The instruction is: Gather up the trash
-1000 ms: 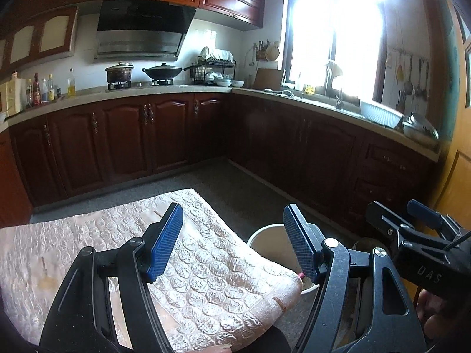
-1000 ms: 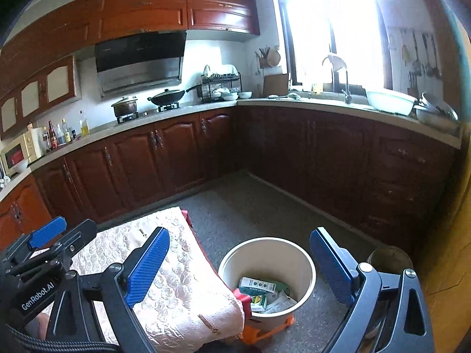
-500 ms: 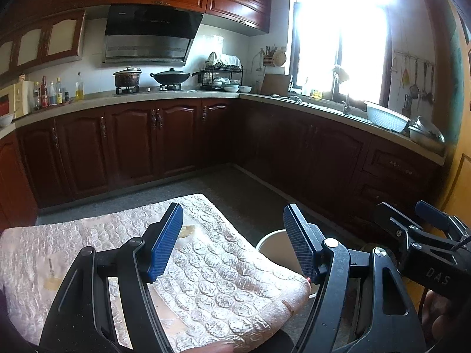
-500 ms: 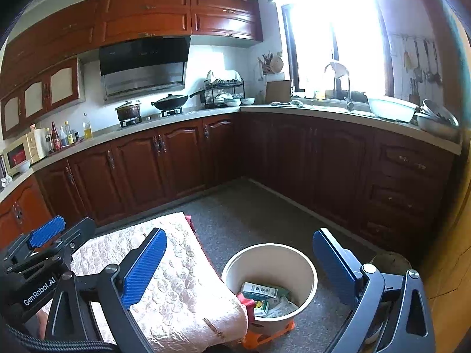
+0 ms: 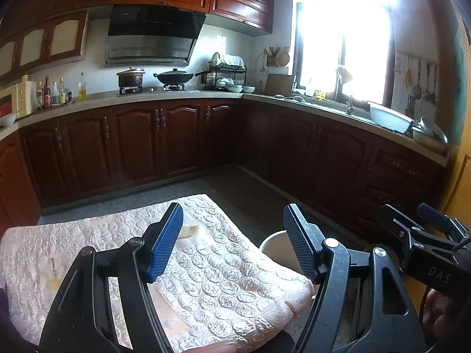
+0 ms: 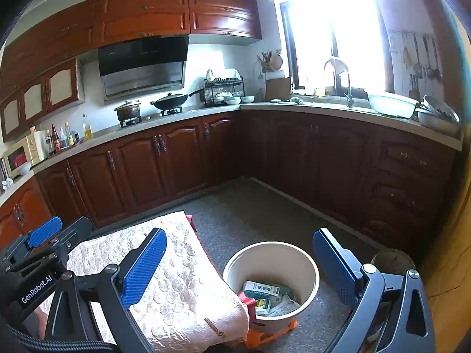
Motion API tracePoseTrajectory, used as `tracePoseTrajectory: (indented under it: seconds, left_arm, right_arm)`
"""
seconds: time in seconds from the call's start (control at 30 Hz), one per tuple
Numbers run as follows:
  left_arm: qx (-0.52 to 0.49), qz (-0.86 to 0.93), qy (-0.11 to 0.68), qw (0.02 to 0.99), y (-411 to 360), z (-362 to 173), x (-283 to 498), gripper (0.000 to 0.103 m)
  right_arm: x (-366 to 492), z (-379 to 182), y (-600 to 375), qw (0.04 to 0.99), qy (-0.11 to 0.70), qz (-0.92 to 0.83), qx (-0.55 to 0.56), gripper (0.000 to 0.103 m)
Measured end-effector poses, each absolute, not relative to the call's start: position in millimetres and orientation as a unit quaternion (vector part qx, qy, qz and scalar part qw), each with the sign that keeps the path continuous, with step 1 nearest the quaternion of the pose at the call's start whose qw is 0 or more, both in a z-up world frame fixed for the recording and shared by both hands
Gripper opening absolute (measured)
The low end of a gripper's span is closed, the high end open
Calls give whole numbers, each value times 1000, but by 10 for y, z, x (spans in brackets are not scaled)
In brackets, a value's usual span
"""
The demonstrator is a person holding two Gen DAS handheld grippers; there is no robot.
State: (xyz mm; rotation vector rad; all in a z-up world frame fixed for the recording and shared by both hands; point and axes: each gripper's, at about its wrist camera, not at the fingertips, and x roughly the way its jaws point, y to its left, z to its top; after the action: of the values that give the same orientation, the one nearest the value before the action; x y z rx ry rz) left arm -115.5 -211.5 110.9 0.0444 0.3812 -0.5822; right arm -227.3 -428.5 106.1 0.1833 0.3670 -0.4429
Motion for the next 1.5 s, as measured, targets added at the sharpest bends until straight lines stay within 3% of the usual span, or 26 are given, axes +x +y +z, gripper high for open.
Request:
tracePoseTrajectory:
  seconds: [0.2, 0.33, 0.87, 1.5]
  left_arm:
    - [16, -282, 190, 940, -2111, 1105, -1138, 70]
    - [22, -276, 189, 942, -2111, 1102, -1130, 79]
    - [66, -255, 185, 947, -2179, 1047, -1118, 80]
    - [36, -277, 187, 942, -2098, 1059, -1108, 80]
  right_arm:
    - [-2266, 1067, -4313, 954, 182, -218, 93, 99]
    - [-2266, 1065, -4316, 954, 183, -218, 93, 99]
    - [-2242, 1058, -4370, 953, 189, -217, 96, 99]
    - [-2232, 1046, -4383, 953, 191, -217, 96, 99]
